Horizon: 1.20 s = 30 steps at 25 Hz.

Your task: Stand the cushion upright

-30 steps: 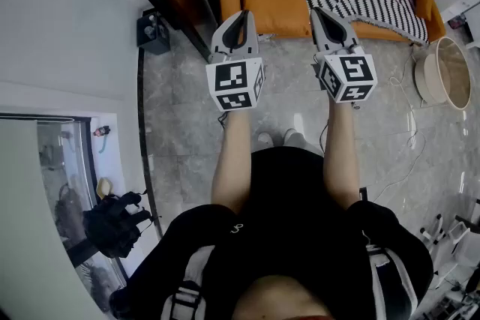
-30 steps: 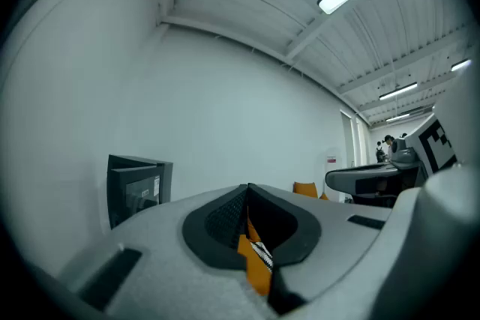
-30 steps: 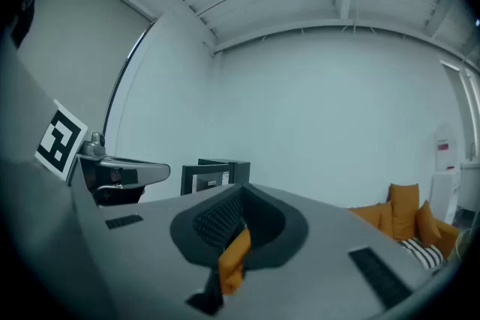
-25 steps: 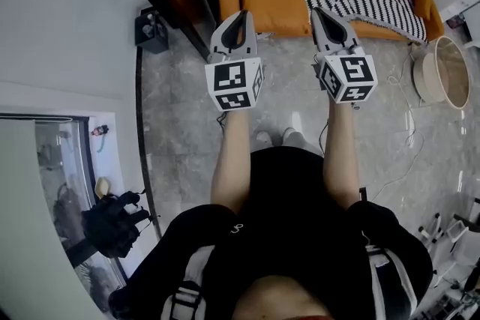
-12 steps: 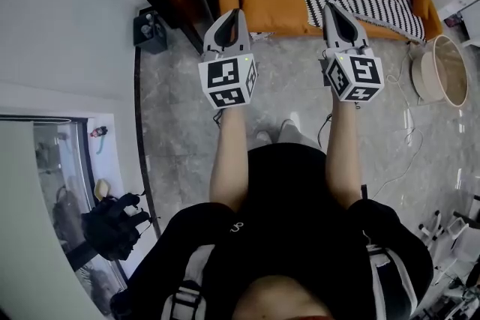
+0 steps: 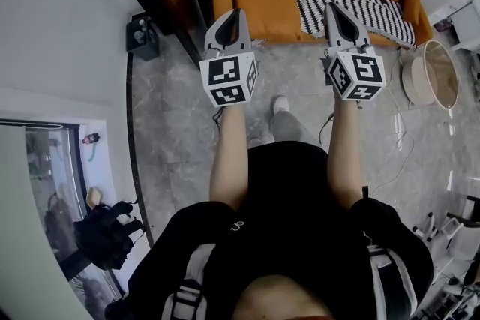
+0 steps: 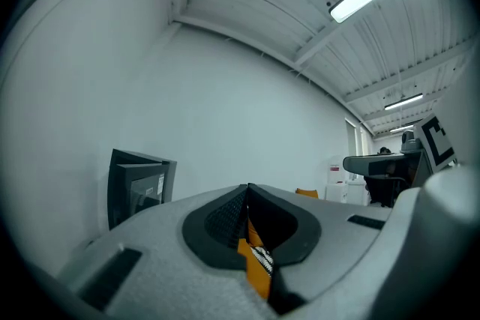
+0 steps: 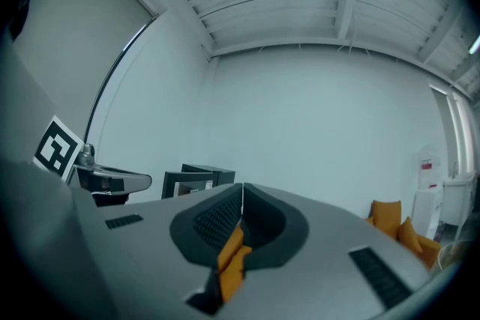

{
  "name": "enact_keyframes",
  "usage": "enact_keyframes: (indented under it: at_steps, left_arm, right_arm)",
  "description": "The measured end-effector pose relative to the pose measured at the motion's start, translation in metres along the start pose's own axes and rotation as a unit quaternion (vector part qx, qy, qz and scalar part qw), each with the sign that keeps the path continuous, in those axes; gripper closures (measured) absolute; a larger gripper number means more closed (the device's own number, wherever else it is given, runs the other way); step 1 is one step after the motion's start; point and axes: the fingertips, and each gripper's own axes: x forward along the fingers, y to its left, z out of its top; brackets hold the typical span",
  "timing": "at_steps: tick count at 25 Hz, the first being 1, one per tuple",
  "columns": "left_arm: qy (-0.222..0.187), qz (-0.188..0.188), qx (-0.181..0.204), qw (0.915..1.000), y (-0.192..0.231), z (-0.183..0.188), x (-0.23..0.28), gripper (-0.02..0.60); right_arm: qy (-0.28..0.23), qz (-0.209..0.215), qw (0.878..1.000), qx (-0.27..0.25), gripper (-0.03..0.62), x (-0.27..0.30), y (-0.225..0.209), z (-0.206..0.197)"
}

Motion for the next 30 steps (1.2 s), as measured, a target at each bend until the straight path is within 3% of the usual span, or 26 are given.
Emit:
enact_keyframes:
  at_steps: [8,17,30]
  left_arm:
    - [-0.012,-0.003,0.014,0.9998,0.005,0.006,0.012,0.571]
    - [-0.006,-0.002,0.029,0.9996,0.012,-0.007,0.049,0.572]
    - [0.018,-0.020,0.035,0.9990,-0.001,-0.031,0.154,0.572]
  right_arm:
    - [-0.020,0.008,1.000,0.002,0.582,0.017,-0.002,0.005]
    - [-0.021,0.022,0.999,0.011,0.582,0.049,-0.008,-0.018]
    - [-0.002,0.002,0.999,0.049,0.582,0.116,-0.085,-0.061]
